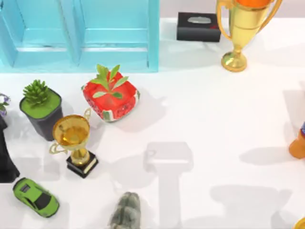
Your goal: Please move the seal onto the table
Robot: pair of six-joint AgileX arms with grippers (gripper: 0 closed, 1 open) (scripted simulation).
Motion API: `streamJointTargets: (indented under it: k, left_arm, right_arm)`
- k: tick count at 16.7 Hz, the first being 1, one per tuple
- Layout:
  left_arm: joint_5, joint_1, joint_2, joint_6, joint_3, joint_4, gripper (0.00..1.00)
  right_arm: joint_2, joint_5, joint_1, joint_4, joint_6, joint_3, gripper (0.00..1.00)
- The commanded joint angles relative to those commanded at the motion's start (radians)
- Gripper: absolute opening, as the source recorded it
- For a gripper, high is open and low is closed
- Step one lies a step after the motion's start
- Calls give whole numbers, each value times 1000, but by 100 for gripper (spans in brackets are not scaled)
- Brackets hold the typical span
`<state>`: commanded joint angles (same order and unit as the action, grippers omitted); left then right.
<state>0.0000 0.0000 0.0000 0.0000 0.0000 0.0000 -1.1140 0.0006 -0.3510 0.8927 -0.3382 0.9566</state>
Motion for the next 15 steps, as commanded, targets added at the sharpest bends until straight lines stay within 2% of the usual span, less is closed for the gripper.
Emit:
streamJointTargets:
  k: [7,15]
  left_arm:
    - [0,0,0,0,0,0,100]
    - [0,0,0,0,0,0,100]
  right_arm:
    - [-484,-2,-140,371,-141,404,100]
    - [-558,-3,-158,426,-163,463,100]
